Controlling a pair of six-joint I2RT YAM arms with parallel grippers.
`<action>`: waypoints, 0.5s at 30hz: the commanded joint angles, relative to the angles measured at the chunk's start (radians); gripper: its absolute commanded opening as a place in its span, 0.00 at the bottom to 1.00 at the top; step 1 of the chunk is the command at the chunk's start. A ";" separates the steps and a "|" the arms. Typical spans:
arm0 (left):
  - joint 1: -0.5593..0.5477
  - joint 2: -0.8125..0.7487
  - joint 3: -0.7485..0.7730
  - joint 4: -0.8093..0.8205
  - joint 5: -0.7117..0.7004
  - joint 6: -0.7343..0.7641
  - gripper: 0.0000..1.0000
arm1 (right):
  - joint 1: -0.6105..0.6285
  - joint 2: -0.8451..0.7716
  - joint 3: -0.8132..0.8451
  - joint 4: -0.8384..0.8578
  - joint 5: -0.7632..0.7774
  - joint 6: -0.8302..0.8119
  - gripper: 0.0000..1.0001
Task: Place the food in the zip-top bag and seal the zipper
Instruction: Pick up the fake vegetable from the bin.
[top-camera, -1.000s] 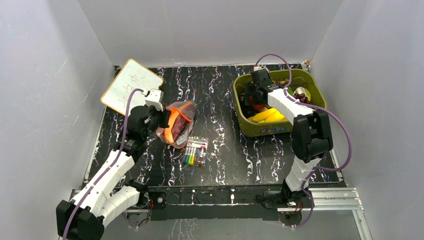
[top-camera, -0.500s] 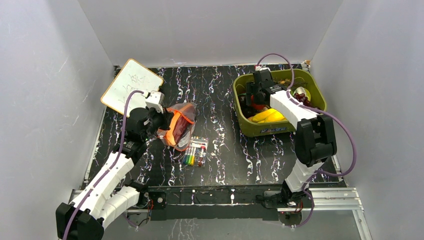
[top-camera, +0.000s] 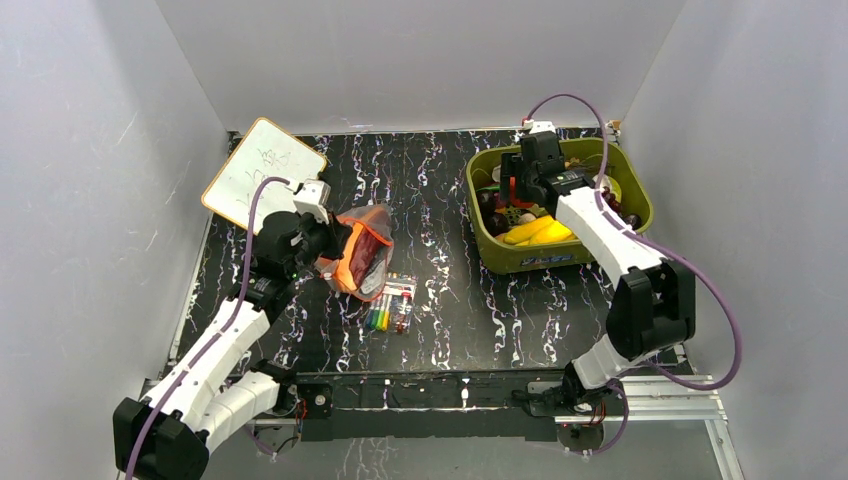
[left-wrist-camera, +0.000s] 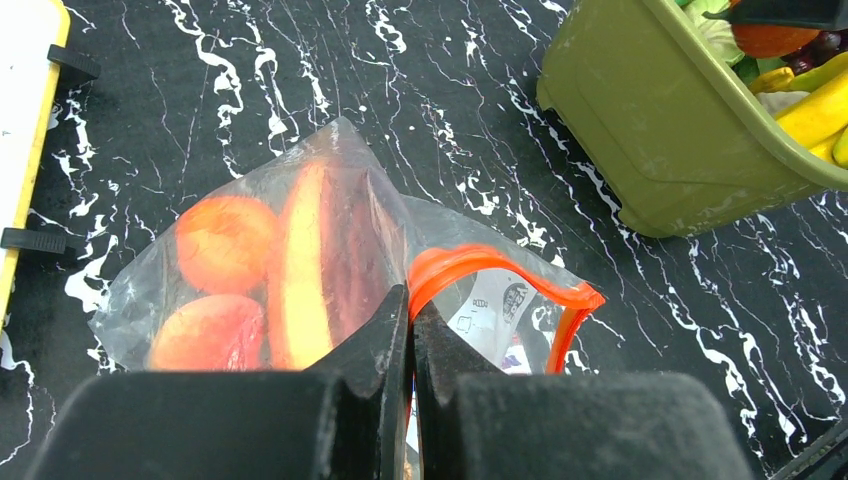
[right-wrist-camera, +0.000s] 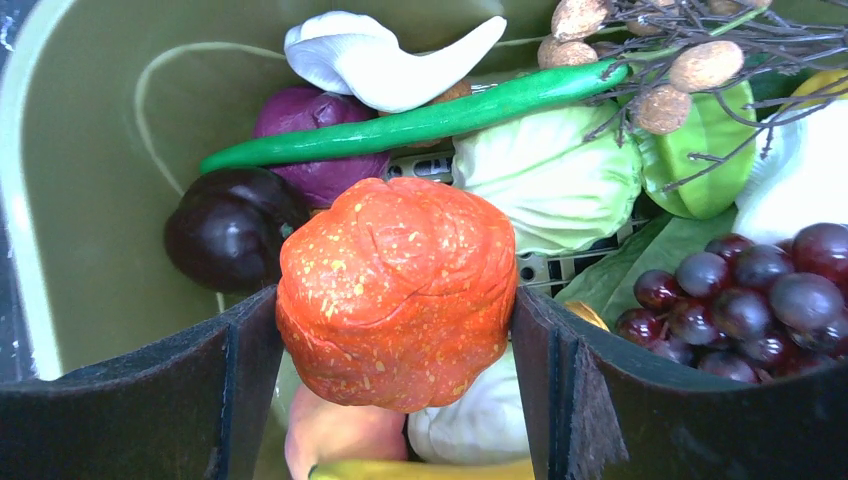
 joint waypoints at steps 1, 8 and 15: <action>0.006 0.002 0.059 -0.009 0.015 -0.045 0.00 | -0.002 -0.099 -0.004 -0.008 -0.012 -0.007 0.48; 0.006 0.026 0.111 -0.062 0.010 -0.103 0.00 | 0.000 -0.205 -0.006 -0.054 -0.093 0.021 0.48; 0.006 0.077 0.157 -0.098 0.058 -0.165 0.00 | 0.027 -0.342 -0.055 -0.012 -0.268 0.100 0.47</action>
